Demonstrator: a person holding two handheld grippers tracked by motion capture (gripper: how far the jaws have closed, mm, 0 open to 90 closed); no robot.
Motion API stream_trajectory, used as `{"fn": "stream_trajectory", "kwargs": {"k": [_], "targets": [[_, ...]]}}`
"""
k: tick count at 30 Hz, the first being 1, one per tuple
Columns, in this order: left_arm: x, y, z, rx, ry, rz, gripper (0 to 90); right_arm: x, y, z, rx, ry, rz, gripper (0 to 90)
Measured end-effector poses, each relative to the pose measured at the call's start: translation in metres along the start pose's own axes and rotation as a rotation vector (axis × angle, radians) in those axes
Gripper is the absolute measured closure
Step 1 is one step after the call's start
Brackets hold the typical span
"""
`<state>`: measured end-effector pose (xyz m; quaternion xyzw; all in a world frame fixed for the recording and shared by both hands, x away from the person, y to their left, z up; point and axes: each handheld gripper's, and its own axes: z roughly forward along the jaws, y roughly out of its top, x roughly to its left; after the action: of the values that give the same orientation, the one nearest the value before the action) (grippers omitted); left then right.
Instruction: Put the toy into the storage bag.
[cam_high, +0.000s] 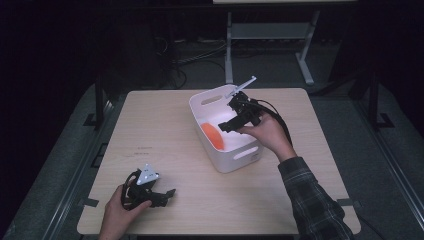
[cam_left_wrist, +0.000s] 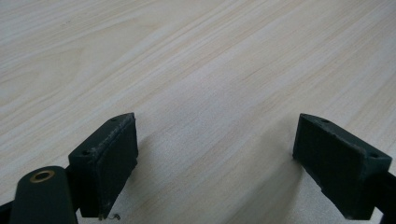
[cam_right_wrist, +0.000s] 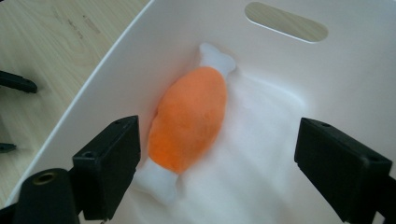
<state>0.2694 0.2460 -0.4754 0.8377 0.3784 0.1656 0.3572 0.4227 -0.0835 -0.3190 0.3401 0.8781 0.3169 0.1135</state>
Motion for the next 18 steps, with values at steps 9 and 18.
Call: {"fn": "stream_trajectory", "kwargs": {"k": [9, 18], "targets": [[0.0, 0.0, 0.0, -0.001, -0.001, -0.001, 13.2, -0.009, -0.019, -0.02, -0.033, -0.014, 0.021, 13.8], [-0.001, 0.0, 0.0, -0.002, -0.002, -0.002, 13.2, -0.016, -0.034, -0.038, -0.066, -0.035, 0.035, 13.6]]}}
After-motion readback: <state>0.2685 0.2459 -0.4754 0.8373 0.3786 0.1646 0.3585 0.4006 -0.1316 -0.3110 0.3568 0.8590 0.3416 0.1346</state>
